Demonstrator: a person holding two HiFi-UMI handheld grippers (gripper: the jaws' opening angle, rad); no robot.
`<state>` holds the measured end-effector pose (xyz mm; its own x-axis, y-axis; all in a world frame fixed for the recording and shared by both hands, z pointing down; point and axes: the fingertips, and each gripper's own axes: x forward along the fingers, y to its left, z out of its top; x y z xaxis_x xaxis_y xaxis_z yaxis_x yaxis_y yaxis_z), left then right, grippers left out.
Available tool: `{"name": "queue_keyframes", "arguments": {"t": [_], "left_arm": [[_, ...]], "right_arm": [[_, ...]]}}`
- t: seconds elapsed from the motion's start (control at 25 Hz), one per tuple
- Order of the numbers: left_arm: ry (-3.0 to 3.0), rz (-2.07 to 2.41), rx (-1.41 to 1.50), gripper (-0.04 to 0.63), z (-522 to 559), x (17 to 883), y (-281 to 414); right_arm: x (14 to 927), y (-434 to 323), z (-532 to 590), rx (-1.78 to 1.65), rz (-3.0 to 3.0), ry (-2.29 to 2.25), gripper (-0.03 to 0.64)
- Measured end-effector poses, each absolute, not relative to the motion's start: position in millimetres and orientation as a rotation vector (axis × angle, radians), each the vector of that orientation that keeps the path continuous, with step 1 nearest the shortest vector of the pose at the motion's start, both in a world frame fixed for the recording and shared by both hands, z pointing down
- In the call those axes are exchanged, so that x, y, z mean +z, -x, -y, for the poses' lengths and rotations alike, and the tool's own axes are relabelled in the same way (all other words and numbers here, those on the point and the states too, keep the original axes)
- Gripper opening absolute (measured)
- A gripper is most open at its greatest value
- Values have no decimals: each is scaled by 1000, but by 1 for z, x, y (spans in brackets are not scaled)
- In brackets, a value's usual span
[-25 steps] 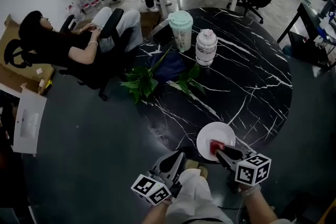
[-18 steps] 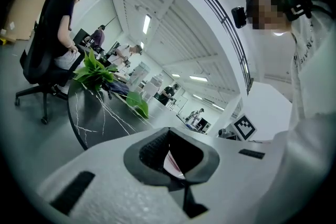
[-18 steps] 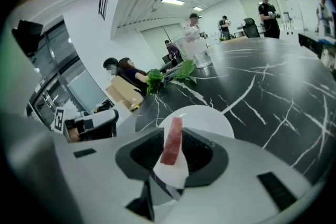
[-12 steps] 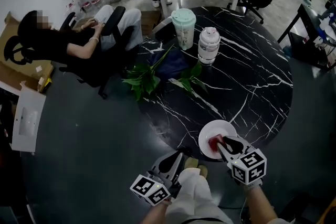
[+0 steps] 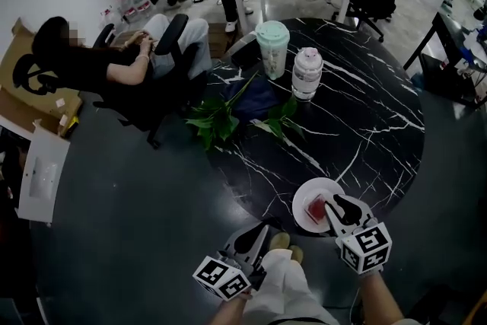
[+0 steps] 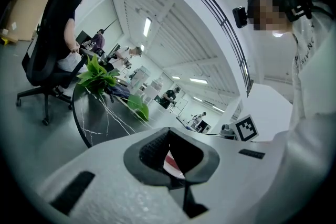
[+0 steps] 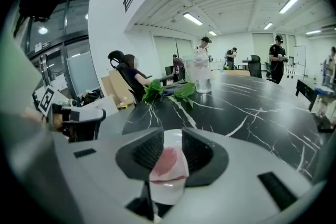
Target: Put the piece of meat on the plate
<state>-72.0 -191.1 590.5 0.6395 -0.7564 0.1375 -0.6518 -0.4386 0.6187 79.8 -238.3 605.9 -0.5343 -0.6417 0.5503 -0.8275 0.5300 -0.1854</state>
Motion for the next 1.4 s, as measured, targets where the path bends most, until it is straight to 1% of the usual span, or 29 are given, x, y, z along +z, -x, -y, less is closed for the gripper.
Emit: {"name": "queue_keyframes", "arguments": {"t": [0.24,0.4,0.6,1.08,1.4], "left_arm": [[-2267,1071,-223,9,194,563,64],[-2307,1037,-222,9,193,547,51],[-2344,991,-222,9,189,530,33],[-2416,905,-229,9,192,501,-1],[-2442,907,-230,9,197,494,-4]], "right_arm": [[572,-74,222,717,2441,-1181,84],[554,-70,206,813,2492,-1158,34],[540,-61,182,809,2525,-1078,17],[507,-66,160,837,2582,-1085,12],[501,-74,161,868,2599,-1109,12]]}}
